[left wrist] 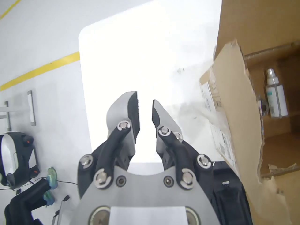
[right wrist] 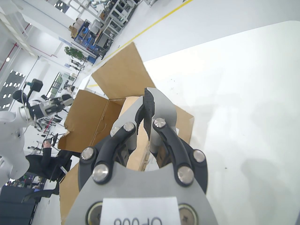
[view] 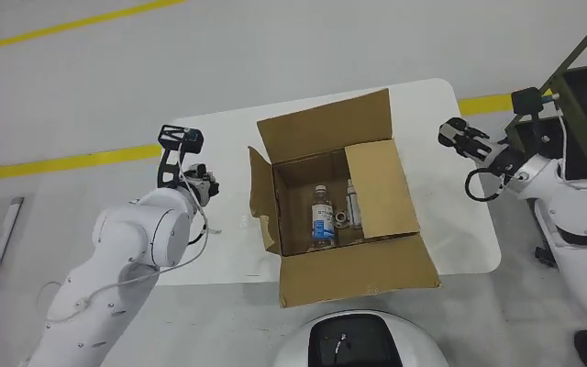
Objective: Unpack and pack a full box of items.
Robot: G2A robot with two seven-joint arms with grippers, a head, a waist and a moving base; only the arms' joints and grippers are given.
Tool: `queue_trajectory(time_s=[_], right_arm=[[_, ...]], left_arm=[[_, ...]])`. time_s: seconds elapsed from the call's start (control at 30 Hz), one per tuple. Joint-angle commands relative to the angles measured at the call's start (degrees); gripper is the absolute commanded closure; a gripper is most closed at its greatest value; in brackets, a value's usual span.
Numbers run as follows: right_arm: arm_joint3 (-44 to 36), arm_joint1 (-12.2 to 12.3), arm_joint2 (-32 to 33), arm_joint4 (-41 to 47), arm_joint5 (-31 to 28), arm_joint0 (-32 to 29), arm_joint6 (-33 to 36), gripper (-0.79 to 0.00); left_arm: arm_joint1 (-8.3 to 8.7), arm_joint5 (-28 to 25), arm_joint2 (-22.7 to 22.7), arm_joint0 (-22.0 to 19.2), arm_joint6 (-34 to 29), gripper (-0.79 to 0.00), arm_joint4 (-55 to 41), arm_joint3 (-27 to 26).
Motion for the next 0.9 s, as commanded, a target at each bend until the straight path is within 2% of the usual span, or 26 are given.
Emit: queue_trajectory(time_s=[0.0,0.17,0.27,0.4,0.5,0.57,0.7,0.87], right_arm=[[1.0,0.0,0.1,0.3,0.7,0.4,-0.8,0.000],[4.2,-0.2,-0.5,-0.2,3.0,2.2,-2.3,0.000],[6.0,-0.2,-1.3,-1.0,2.9,3.2,-2.5,0.000],[9.3,-0.3,-2.2,-0.9,1.7,5.3,-2.5,0.000],[12.8,-0.6,-3.5,1.8,1.5,7.4,-2.3,0.000],[15.5,-0.9,-4.6,4.0,1.8,9.0,-1.9,0.000],[20.1,-1.7,-8.1,6.5,1.5,13.1,-0.7,0.000],[24.7,-2.8,-11.6,9.5,1.5,17.9,-1.3,0.000]], left_arm=[[0.17,-3.0,0.0,2.2,0.6,0.000,-0.1,-0.7],[-0.07,-9.1,0.1,6.4,6.4,0.000,-5.8,-1.8],[-0.34,-13.9,0.9,7.9,10.3,0.000,-7.0,-1.7],[-0.96,-17.2,1.6,8.4,14.9,0.000,-9.0,-0.5],[-1.45,-20.5,2.3,8.1,17.0,0.000,-10.3,0.2],[-1.67,-22.6,3.1,7.5,16.0,0.000,-8.9,1.1],[-2.89,-21.8,4.7,5.9,18.2,0.000,-11.0,2.0],[-4.95,-25.3,8.9,2.1,20.4,0.000,-12.5,4.0]])
